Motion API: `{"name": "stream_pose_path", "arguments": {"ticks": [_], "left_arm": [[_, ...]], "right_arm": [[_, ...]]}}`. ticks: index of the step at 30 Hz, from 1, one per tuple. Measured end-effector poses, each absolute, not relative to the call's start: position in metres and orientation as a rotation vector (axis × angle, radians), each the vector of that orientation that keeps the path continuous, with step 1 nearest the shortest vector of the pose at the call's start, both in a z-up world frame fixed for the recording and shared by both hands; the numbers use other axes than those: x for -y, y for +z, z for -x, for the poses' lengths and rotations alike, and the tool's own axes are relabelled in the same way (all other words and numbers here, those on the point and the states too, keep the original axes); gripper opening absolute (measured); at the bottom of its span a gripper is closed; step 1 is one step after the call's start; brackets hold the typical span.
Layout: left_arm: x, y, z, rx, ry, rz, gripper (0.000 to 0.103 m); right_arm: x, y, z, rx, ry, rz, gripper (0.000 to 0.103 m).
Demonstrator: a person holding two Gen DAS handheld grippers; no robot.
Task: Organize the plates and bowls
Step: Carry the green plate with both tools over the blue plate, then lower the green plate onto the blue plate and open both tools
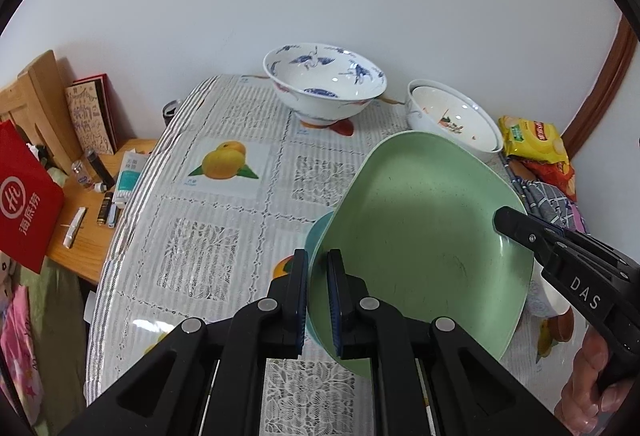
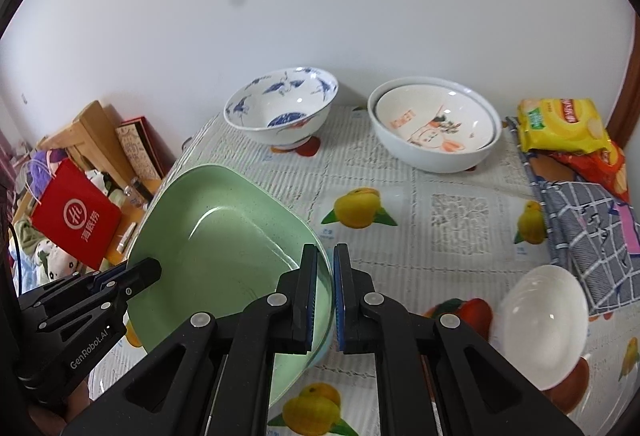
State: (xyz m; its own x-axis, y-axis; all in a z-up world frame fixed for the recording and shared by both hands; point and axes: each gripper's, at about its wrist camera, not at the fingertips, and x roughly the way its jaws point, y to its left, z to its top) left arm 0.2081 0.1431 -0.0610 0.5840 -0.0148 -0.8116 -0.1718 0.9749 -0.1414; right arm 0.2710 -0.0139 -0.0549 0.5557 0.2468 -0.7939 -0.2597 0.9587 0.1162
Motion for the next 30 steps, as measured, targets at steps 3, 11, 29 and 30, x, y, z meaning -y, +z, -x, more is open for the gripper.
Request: {"name": "stream_pose_path", "arguments": {"ticks": [3,11,29,30], "left_arm": [[-0.149,-0.074,-0.212,-0.970,0.102,0.229,0.010],[-0.152,-0.101,-0.222,-1.020,0.103,0.244,0.010],[-0.147,-0.130,-0.236,-1.085,0.074,0.236,0.010],[-0.147,-0.130,-0.236,-1.089,0.071,0.235,0.010]], "right_arm": [[0.008,-0.067,-0.278,-0.958,0.308,0.024,0.009],[0.003,-0.097,-0.292,-1.011,0.317,0.054,0.009],[0.003,-0.131,-0.321,-1.056,0.307,0.077,0.011],[0.003,-0.131,-0.322,-1.051,0.307,0.084,0.012]]}}
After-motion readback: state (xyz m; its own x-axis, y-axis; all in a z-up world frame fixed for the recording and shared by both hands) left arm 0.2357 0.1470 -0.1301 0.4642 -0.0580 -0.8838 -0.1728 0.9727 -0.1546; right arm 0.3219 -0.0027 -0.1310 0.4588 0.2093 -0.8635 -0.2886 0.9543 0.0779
